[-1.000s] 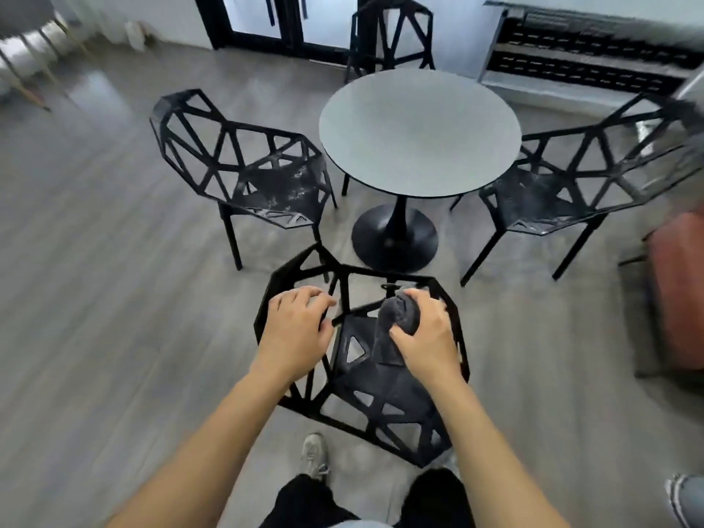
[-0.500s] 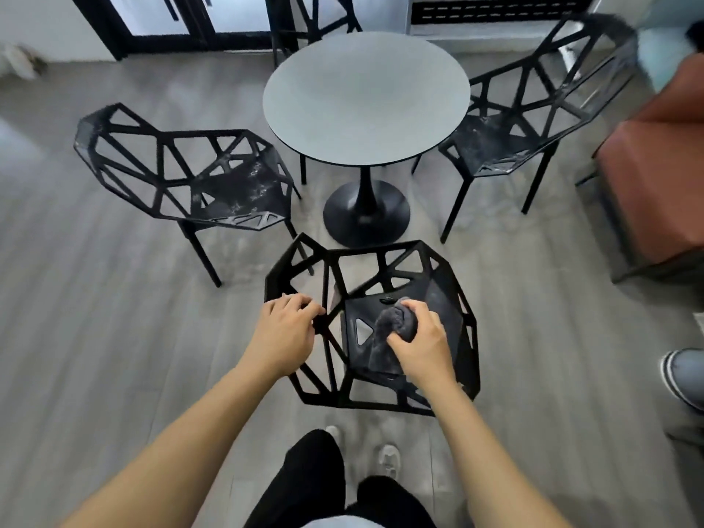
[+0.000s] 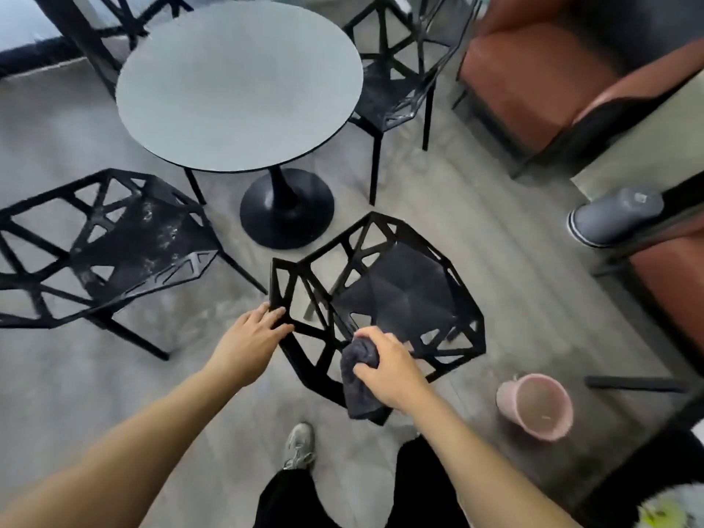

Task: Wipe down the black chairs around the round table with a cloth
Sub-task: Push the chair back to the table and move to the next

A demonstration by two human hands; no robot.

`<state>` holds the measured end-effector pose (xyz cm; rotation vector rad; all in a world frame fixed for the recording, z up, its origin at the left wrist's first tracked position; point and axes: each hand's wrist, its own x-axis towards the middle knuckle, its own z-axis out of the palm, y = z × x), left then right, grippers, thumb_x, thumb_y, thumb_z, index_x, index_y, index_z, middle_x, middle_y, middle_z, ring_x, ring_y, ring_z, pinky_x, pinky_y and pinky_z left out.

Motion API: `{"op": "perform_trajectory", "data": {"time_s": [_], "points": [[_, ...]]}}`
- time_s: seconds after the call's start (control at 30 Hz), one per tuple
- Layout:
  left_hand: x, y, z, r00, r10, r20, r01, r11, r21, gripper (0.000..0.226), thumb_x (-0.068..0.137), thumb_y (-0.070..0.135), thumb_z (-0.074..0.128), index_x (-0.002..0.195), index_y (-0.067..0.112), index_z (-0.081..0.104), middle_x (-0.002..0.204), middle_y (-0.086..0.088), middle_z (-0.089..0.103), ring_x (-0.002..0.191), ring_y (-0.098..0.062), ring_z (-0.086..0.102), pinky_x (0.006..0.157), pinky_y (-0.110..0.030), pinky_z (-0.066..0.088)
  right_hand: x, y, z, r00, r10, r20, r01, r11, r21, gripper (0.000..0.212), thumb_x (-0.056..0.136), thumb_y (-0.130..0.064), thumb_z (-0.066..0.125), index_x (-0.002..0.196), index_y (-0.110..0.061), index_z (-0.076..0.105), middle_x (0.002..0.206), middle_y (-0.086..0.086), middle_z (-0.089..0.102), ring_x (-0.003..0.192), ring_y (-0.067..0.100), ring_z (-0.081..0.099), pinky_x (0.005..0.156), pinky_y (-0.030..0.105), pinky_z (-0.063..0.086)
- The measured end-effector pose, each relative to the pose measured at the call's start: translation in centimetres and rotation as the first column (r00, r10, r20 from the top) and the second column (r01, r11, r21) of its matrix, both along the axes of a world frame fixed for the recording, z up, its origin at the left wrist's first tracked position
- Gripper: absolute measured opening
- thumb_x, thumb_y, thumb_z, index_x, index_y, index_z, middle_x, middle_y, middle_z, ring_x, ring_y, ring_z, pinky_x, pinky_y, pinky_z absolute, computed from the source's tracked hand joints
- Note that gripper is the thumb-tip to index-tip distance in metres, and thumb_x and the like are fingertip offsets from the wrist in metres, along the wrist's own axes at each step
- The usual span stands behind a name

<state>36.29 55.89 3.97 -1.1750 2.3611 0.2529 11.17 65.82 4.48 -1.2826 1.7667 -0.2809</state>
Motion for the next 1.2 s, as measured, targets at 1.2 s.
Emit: {"op": "perform_trajectory", "data": {"time_s": [1.2], "points": [[-4.0, 14.3, -4.6, 0.97, 0.231, -0.072, -0.238, 0.966, -0.097, 0.042, 0.079, 0.037, 0.056, 0.113, 0.018, 0.072, 0.12, -0.013, 0.066, 0.129, -0.043, 0.051, 0.117, -0.054, 0.033, -1.4, 14.3, -5.3, 0.725, 0.218, -0.654, -0.322, 0.946, -0.041, 0.06, 0.043, -0.018, 0.096, 0.092, -0.032, 0.064, 0.092, 0.005, 0.057, 0.08, 0.03, 0.057, 0.065, 0.044, 0.049]]}}
